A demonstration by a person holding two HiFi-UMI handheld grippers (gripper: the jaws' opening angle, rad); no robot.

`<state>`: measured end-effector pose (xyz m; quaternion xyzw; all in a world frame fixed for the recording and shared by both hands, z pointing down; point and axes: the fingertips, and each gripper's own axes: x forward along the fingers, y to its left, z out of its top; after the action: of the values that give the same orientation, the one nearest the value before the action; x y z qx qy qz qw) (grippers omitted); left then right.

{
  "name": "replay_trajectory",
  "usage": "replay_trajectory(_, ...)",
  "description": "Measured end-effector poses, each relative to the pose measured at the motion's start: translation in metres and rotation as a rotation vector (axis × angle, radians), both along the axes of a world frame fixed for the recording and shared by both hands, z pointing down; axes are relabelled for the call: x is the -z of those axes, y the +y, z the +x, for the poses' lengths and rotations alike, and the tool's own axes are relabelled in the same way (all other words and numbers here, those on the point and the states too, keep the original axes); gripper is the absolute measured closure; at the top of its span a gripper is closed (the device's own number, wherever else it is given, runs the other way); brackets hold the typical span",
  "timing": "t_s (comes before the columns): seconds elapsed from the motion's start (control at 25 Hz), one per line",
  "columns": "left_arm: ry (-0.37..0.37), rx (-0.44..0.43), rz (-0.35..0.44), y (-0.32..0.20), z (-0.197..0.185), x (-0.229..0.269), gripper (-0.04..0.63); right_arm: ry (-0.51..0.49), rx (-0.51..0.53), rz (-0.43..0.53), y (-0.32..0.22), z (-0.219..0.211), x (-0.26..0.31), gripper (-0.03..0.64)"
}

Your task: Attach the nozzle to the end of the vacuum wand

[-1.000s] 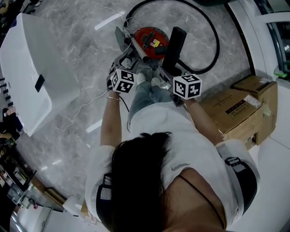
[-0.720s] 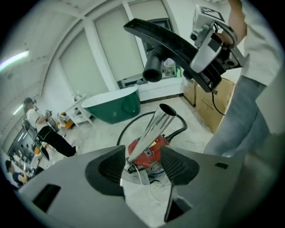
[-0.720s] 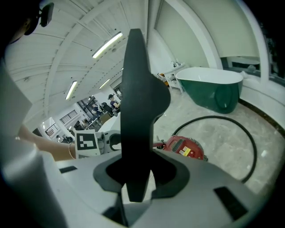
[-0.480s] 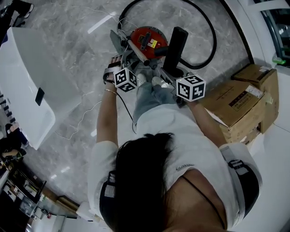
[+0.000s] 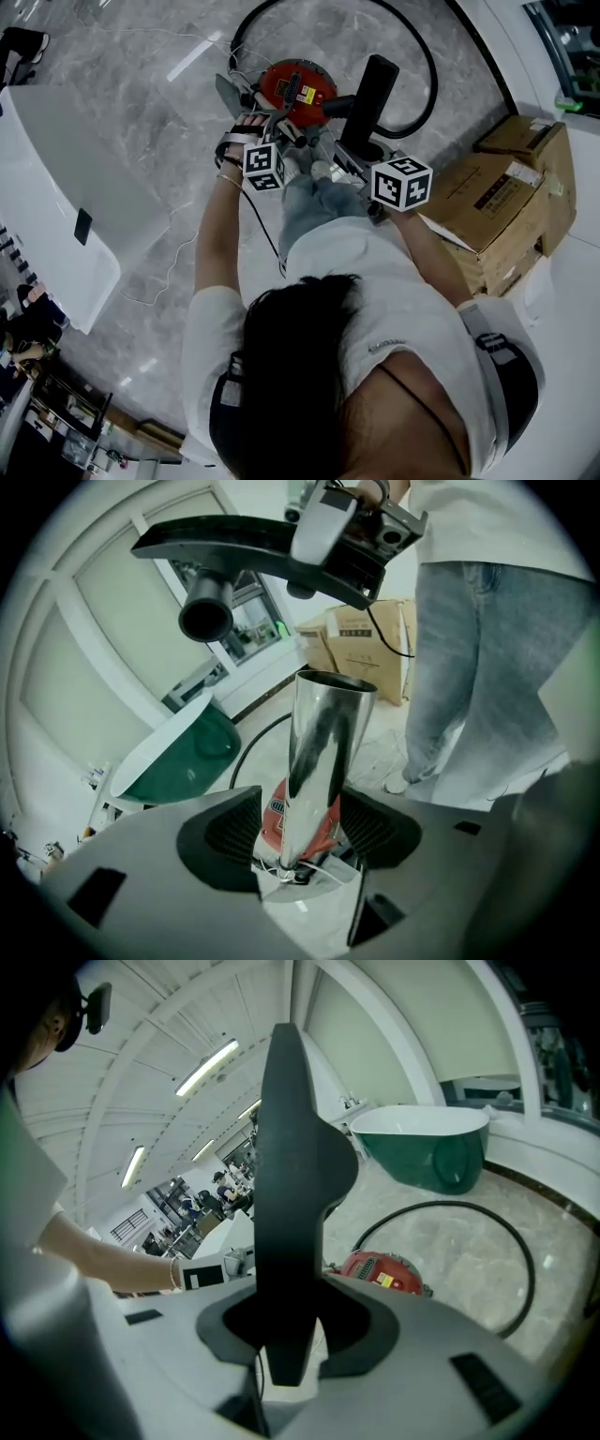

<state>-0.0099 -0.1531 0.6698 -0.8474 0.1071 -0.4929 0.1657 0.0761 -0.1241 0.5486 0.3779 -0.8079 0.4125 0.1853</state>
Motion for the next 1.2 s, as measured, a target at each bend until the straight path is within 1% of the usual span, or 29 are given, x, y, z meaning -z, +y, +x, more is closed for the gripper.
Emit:
replay_trajectory(0.12,0.024,-0.038,-0.014,0.0,0.016,-0.004,0.348,-0.006,-0.011,-0.005,-0.003,0.002,0.001,0.495)
replay_trajectory(0.24,0.017,-0.098,-0.023,0.001,0.027,-0.008,0.356,-0.013,-0.012,-0.004,-0.005,0.0,0.002,0.495)
replay_trajectory(0.28,0.01,-0.117,-0.027,0.001,0.029,-0.009,0.396,-0.018,-0.014,-0.005,-0.005,0.0,0.002,0.495)
replay_trajectory(0.32,-0.001,-0.138,-0.032,0.002,0.031,-0.01,0.419,-0.025,-0.018,-0.007,-0.005,0.0,0.003,0.495)
replay_trajectory(0.4,-0.026,-0.18,-0.041,0.004,0.033,-0.012,0.431,-0.041,-0.019,-0.006,-0.005,-0.001,0.004,0.495)
replay_trajectory(0.56,-0.058,-0.237,-0.063,0.004,0.034,-0.015,0.431,-0.059,0.025,0.031,-0.003,-0.007,0.01,0.495)
replay_trajectory(0.68,-0.081,-0.279,-0.104,0.012,0.035,-0.018,0.45,-0.06,0.042,0.023,0.002,-0.011,0.011,0.495)
replay_trajectory(0.72,-0.08,-0.281,-0.115,0.014,0.036,-0.018,0.467,-0.059,0.043,0.018,0.004,-0.011,0.011,0.495)
replay_trajectory(0.96,-0.043,-0.204,-0.122,-0.004,0.035,-0.008,0.469,-0.043,0.024,0.021,0.0,-0.01,0.009,0.495)
replay_trajectory(1.08,-0.009,-0.162,-0.12,-0.017,0.036,0.003,0.47,-0.048,0.024,0.02,0.0,-0.014,0.01,0.495)
replay_trajectory(1.2,0.041,-0.101,-0.115,-0.036,0.034,0.015,0.471,-0.042,0.033,0.026,-0.001,-0.019,0.011,0.495)
